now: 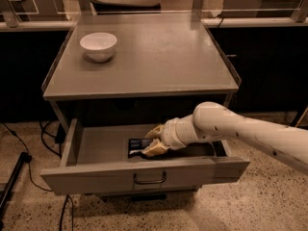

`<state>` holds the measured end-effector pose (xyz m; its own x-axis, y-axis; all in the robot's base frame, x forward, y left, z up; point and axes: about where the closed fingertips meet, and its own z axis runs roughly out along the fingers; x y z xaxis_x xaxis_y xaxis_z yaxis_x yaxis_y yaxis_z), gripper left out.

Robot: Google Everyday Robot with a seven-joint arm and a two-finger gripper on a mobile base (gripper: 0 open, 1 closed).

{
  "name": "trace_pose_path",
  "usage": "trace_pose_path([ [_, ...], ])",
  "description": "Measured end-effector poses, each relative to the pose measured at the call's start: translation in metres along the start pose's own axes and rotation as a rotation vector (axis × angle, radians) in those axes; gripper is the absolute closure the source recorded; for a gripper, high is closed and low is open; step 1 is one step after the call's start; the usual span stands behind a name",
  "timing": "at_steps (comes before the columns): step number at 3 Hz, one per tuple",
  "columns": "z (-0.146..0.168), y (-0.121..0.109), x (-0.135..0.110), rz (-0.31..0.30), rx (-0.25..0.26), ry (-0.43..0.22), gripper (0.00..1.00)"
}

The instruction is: Place rxbar blueberry into top drawer

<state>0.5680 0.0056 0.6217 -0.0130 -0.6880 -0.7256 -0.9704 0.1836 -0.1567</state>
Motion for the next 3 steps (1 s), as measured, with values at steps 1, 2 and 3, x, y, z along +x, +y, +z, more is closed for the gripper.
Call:
trace_pose_path([
  [1, 0.006, 0.002, 0.004, 0.000, -0.003, 0.011, 1.00],
  [2, 0.012, 0.004, 0.008, 0.000, -0.009, 0.023, 1.00],
  [3, 0.019, 0.007, 0.012, -0.010, -0.021, 0.040, 1.00],
])
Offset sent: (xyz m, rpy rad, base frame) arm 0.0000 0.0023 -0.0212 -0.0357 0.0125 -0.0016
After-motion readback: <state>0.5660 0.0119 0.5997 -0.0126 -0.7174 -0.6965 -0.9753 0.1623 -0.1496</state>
